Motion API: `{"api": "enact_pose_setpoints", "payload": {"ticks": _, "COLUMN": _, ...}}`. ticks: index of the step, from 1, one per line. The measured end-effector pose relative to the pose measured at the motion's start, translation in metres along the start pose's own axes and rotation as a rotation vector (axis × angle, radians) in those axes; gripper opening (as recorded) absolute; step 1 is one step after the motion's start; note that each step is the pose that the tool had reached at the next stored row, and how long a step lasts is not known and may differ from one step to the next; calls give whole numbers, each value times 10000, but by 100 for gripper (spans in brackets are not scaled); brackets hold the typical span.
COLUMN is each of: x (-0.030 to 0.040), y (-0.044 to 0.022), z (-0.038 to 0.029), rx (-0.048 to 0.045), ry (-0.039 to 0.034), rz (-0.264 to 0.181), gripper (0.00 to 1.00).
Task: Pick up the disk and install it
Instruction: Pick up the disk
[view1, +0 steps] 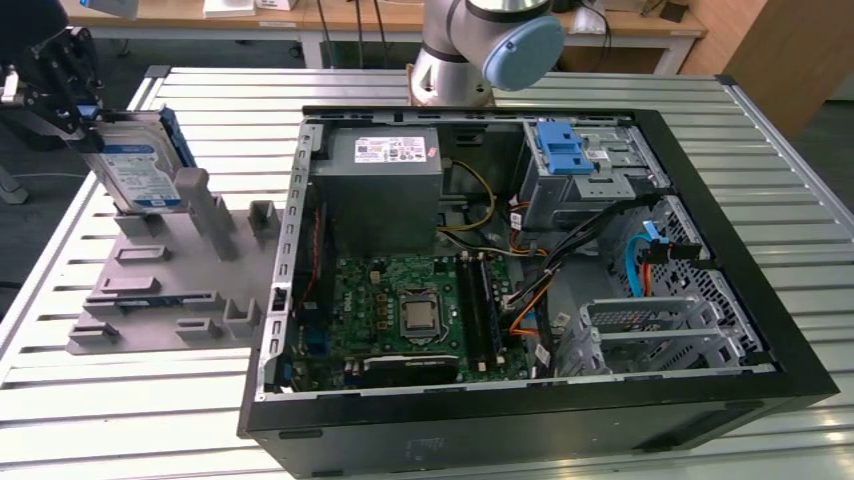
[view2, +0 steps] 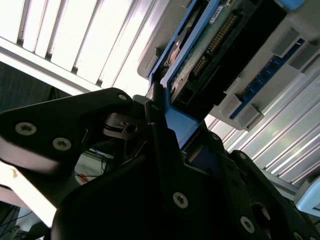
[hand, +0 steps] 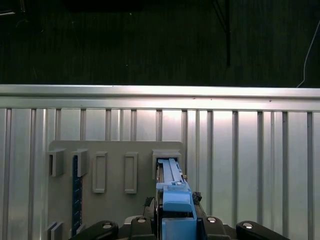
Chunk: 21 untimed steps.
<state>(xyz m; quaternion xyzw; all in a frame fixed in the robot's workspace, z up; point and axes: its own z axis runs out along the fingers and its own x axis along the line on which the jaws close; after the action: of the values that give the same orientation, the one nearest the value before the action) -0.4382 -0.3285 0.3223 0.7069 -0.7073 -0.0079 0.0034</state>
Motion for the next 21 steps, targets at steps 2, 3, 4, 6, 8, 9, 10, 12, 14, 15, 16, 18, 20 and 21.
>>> {"api": "enact_pose_setpoints", "payload": {"ticks": 2, "x": 0, "y": 0, "z": -1, "rx": 0, "ry": 0, "rz": 0, "gripper": 36}}
{"api": "enact_pose_setpoints", "payload": {"ticks": 3, "x": 0, "y": 0, "z": -2, "rx": 0, "ry": 0, "rz": 0, "gripper": 36}}
{"api": "enact_pose_setpoints", "payload": {"ticks": 4, "x": 0, "y": 0, "z": -4, "rx": -1, "ry": 0, "rz": 0, "gripper": 36}}
{"api": "enact_pose_setpoints", "payload": {"ticks": 6, "x": 0, "y": 0, "z": -8, "rx": -1, "ry": -2, "rz": 0, "gripper": 36}}
{"api": "enact_pose_setpoints", "payload": {"ticks": 8, "x": 0, "y": 0, "z": -14, "rx": 0, "ry": -3, "rz": 0, "gripper": 36}}
{"api": "enact_pose_setpoints", "payload": {"ticks": 9, "x": 0, "y": 0, "z": -18, "rx": -1, "ry": -3, "rz": 0, "gripper": 36}}
{"api": "enact_pose_setpoints", "payload": {"ticks": 10, "x": 0, "y": 1, "z": -23, "rx": -1, "ry": -2, "rz": 0, "gripper": 36}}
{"api": "enact_pose_setpoints", "payload": {"ticks": 12, "x": 0, "y": 1, "z": -33, "rx": -1, "ry": -2, "rz": 0, "gripper": 36}}
{"api": "enact_pose_setpoints", "payload": {"ticks": 14, "x": 0, "y": 1, "z": -40, "rx": 1, "ry": -3, "rz": 0, "gripper": 36}}
{"api": "enact_pose_setpoints", "payload": {"ticks": 15, "x": 0, "y": 1, "z": -44, "rx": 1, "ry": -3, "rz": 0, "gripper": 36}}
{"api": "enact_pose_setpoints", "payload": {"ticks": 16, "x": 0, "y": 1, "z": -49, "rx": 0, "ry": -3, "rz": 0, "gripper": 36}}
{"api": "enact_pose_setpoints", "payload": {"ticks": 18, "x": 0, "y": 1, "z": -59, "rx": -1, "ry": -2, "rz": 0, "gripper": 36}}
{"api": "enact_pose_setpoints", "payload": {"ticks": 20, "x": 0, "y": 1, "z": -67, "rx": 0, "ry": -2, "rz": 0, "gripper": 36}}
{"api": "enact_pose_setpoints", "payload": {"ticks": 21, "x": -1, "y": 1, "z": -70, "rx": 1, "ry": -3, "rz": 0, "gripper": 36}}
